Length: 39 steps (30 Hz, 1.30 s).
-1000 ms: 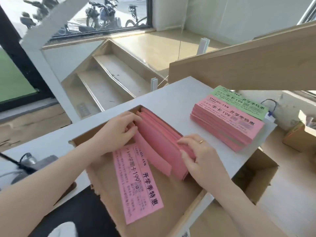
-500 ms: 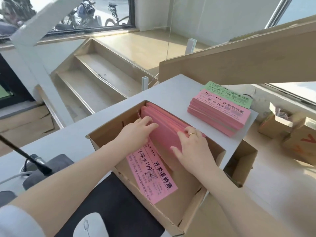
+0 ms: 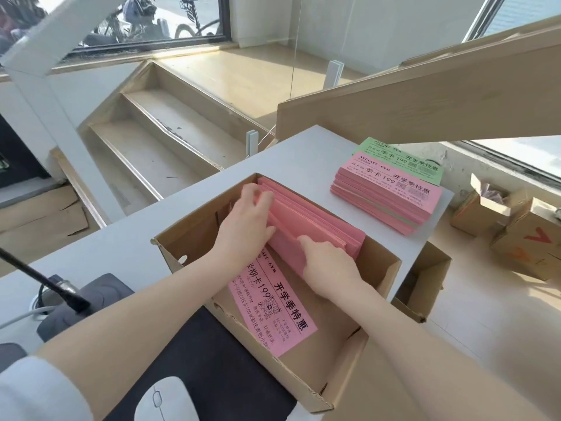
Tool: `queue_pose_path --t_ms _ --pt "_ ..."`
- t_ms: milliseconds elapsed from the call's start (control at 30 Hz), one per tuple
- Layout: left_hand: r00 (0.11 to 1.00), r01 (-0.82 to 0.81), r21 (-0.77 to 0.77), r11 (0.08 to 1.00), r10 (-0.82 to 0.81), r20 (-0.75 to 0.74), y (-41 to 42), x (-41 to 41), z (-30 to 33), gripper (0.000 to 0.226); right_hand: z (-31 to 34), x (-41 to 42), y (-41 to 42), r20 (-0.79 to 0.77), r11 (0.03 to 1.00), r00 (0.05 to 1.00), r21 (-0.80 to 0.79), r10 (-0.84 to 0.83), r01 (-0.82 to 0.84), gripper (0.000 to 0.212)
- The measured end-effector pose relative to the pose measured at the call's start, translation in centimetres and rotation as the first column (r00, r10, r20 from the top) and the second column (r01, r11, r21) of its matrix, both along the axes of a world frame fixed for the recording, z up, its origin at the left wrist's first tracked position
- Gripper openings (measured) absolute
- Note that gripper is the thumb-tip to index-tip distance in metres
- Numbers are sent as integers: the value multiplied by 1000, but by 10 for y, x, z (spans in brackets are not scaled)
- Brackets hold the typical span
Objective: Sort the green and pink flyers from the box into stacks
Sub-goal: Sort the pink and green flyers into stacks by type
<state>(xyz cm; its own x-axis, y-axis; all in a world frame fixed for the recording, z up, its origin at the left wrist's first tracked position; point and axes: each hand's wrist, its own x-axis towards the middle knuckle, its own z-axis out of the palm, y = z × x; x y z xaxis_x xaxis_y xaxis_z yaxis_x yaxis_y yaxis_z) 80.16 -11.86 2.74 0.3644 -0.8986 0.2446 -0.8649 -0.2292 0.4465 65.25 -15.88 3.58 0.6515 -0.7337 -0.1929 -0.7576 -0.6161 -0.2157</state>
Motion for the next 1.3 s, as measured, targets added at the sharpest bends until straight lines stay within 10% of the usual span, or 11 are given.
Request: queue_pose_path --t_ms 67,133,267,333,500,733,900,1067,1300 --pt "892 -193 23 981 185 -411 6 -10 9 63 5 -6 2 92 994 994 89 -65 57 49" --pt "533 -194 287 938 347 -772 10 -21 12 77 9 -12 11 150 993 986 102 -73 58 50" --pt "173 -121 223 967 241 -955 20 -40 7 66 11 -19 44 211 999 976 -22 50 -46 54" --pt "198 -130 115 985 139 -970 26 -44 10 58 9 -23 55 202 993 974 -74 103 -90 67" --pt "595 -49 -9 999 22 -804 37 -51 33 41 3 -27 63 272 990 953 -79 134 -117 76" --pt "831 44 -101 994 -92 -549 36 -44 76 48 24 -43 39 513 979 834 -109 202 -171 78" --pt "741 170 -138 976 -219 -634 7 -45 104 48 41 -70 -31 765 960 595 109 -246 257 70" --pt "548 67 -223 973 -223 -806 -47 -68 106 40 54 -77 -71 701 685 346 703 -623 -190 29" --pt "372 52 -187 981 -193 -908 -133 -94 81 38 58 -92 -158 720 756 464 638 -516 -148 28"
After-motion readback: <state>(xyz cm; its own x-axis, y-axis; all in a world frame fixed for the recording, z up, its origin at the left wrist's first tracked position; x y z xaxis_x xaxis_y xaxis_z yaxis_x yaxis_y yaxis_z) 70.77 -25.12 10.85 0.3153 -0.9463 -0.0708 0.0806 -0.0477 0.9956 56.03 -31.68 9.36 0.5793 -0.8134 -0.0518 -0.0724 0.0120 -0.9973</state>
